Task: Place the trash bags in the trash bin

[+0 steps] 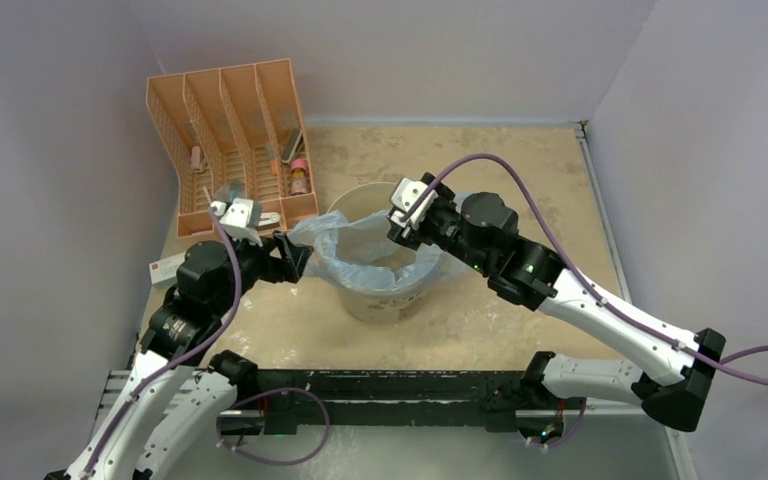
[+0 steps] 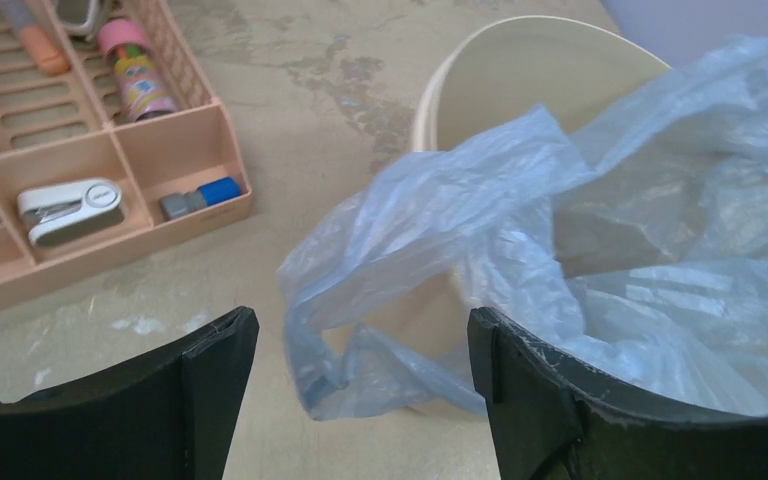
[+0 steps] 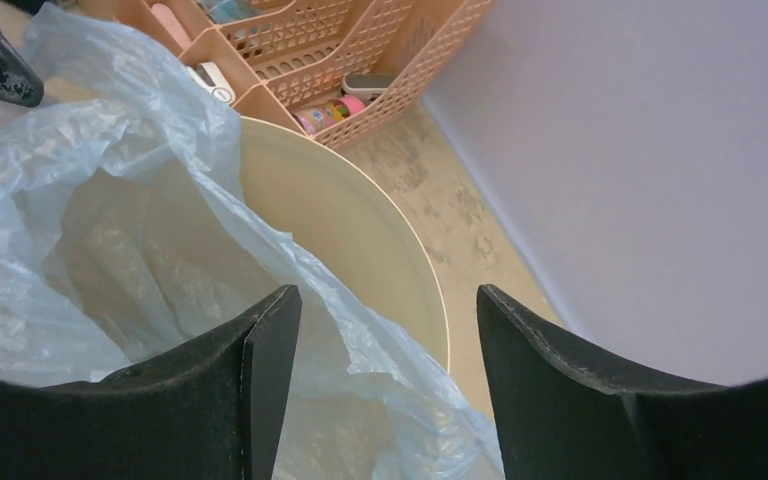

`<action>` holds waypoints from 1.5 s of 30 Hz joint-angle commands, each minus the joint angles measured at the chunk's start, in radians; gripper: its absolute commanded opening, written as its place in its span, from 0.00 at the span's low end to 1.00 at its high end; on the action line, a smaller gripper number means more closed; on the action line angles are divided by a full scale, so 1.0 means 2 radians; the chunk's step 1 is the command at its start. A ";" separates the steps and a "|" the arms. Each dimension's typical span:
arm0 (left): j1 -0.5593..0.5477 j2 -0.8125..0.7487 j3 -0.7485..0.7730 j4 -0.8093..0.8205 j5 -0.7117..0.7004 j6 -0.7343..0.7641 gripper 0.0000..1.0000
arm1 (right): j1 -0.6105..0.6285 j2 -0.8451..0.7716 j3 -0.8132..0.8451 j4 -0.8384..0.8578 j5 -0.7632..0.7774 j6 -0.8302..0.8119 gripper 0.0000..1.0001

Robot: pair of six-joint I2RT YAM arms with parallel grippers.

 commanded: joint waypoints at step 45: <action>0.002 0.219 0.262 -0.122 0.194 0.289 0.56 | -0.032 0.063 0.092 -0.140 -0.008 -0.044 0.65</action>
